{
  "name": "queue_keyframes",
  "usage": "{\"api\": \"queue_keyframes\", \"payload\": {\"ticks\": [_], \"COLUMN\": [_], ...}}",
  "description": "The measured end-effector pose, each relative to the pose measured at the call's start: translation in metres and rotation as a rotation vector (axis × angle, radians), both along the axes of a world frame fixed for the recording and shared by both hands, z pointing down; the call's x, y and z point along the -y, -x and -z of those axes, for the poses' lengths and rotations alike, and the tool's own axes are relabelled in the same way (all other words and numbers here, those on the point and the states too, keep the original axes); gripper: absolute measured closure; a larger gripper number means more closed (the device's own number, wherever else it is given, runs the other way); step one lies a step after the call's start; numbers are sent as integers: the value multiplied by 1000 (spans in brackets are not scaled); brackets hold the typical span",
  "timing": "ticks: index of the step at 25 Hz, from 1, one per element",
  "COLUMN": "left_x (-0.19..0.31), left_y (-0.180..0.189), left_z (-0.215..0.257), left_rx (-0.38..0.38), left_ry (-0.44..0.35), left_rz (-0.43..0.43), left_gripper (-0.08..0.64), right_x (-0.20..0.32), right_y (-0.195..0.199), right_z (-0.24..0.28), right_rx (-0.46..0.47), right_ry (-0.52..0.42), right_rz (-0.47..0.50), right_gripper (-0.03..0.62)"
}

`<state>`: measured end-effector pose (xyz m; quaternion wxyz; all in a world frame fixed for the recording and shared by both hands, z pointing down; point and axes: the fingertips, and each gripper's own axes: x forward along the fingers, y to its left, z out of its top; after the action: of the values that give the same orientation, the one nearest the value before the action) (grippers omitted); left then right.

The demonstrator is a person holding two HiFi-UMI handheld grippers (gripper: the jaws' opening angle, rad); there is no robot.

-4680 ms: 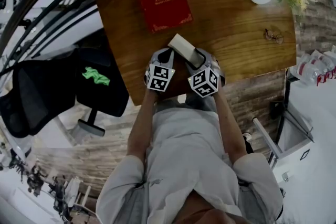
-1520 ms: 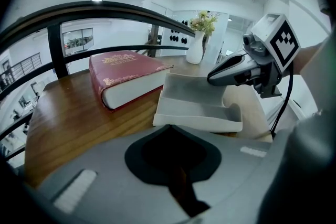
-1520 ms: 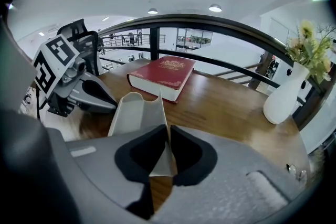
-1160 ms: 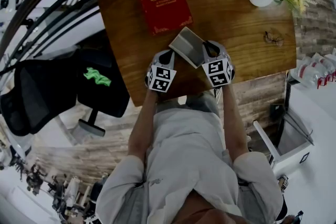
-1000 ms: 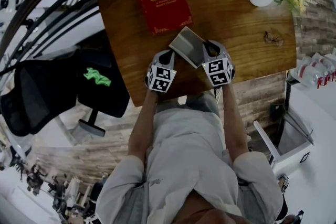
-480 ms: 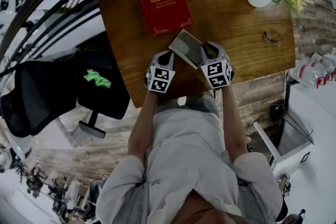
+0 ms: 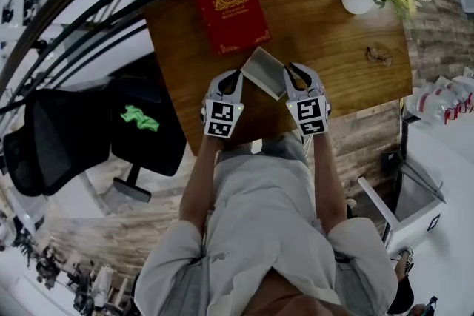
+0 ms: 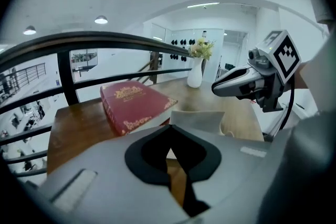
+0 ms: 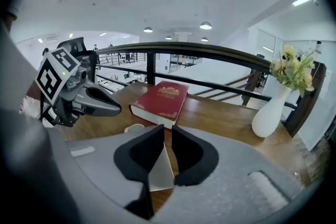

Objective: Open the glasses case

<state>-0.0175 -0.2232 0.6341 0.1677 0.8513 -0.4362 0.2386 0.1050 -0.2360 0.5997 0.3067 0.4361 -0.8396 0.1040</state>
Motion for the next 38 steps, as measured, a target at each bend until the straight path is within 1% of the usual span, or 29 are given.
{"api": "queue_keyframes", "payload": {"ticks": [6, 11, 16, 23, 30, 38], "left_x": [3, -4, -16, -29, -39, -39], "left_y": [8, 17, 24, 28, 28, 31], "left_z": [54, 87, 105, 124, 147, 180], "left_rx": [-54, -83, -118, -156, -180, -212], "left_ry": [-146, -233, -275, -316, -366, -414], "left_rz": [4, 5, 11, -10, -30, -30], "left_gripper": [540, 540, 540, 540, 540, 540], "right_x": [-7, -19, -39, -61, -69, -69], "right_y": [1, 3, 8, 15, 19, 25], "right_z": [40, 66, 79, 91, 115, 140], "right_rx": [47, 74, 78, 91, 99, 113], "right_ry": [-90, -160, -202, -236, -297, -351], "right_rz": [-45, -85, -103, -143, -167, -174], "right_gripper": [569, 589, 589, 591, 590, 591]}}
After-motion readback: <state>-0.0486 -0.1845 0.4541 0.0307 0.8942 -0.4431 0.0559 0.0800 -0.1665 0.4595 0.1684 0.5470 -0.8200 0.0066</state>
